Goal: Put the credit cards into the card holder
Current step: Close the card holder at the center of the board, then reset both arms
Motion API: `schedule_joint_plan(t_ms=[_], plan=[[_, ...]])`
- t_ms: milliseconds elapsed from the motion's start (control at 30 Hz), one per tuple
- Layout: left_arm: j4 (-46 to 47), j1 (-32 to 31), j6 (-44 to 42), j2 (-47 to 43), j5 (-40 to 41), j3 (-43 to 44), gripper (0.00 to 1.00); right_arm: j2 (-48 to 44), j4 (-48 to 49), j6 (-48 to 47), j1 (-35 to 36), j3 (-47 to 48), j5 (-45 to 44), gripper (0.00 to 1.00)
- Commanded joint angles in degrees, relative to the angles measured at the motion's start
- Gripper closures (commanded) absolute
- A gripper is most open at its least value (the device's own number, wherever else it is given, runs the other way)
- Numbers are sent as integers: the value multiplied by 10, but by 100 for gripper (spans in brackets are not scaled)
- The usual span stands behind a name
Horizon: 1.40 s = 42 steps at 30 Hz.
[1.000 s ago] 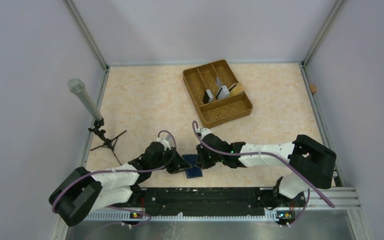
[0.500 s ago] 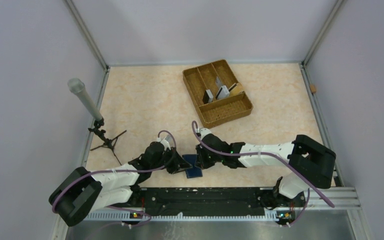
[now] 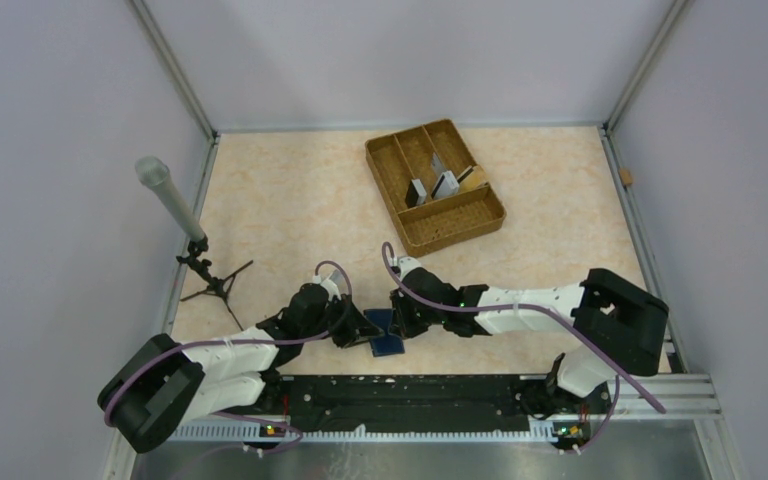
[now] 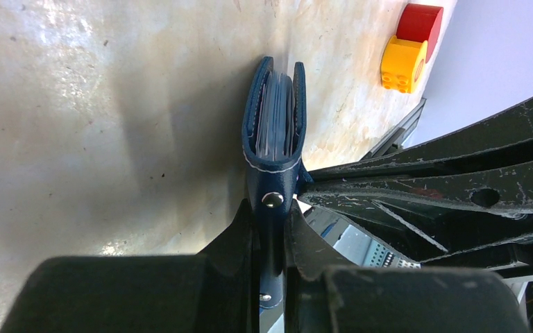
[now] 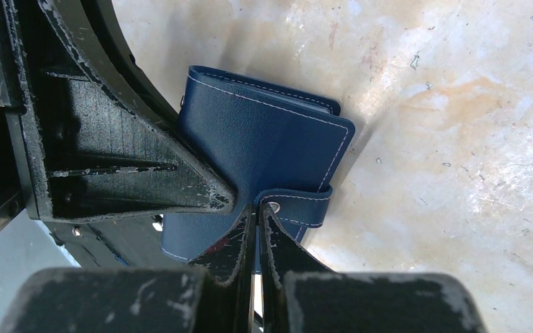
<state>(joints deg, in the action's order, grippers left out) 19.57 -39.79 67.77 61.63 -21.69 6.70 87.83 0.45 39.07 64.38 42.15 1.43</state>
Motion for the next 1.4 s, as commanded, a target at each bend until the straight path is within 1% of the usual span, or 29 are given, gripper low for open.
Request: schedule_joint_plan(t_ms=[0,500,633,700,733,767,833,933,967,1000,1067,1167,1267,1300,1367], plan=[[-32,-1,-24,8,19,9,100,28,36,2,14,21,2,100],[-36,-1,-29,3,15,7,100,53,9,1,14,33,-35,100],[-43,-1,-34,2,20,8,100,39,-2,-6,13,38,-39,100],[-53,-1,-44,4,31,10,100,22,-31,-16,13,49,-47,100],[-60,0,-50,6,36,13,98,11,-42,-21,14,55,-52,100],[-75,-1,-58,7,42,19,94,-1,-52,-26,13,60,-57,97],[-115,-1,-76,9,54,33,84,-25,-72,-38,12,69,-68,86],[-158,0,-97,-5,76,51,76,-63,-100,-47,7,74,-86,67],[-170,0,-102,-13,84,55,70,-77,-108,-49,3,73,-90,62],[-186,1,-106,-22,95,58,62,-89,-113,-50,-2,69,-93,57],[-223,3,-115,-45,114,66,48,-114,-118,-51,-18,56,-90,47],[-277,9,-134,-84,149,85,27,-144,-124,-56,-57,30,-81,41],[-320,20,-165,-126,186,115,7,-173,-122,-67,-117,-3,-54,39],[-330,25,-177,-135,194,126,2,-188,-120,-73,-142,-15,-36,38],[-353,49,-205,-147,206,150,1,-212,-122,-87,-209,-38,-17,38]])
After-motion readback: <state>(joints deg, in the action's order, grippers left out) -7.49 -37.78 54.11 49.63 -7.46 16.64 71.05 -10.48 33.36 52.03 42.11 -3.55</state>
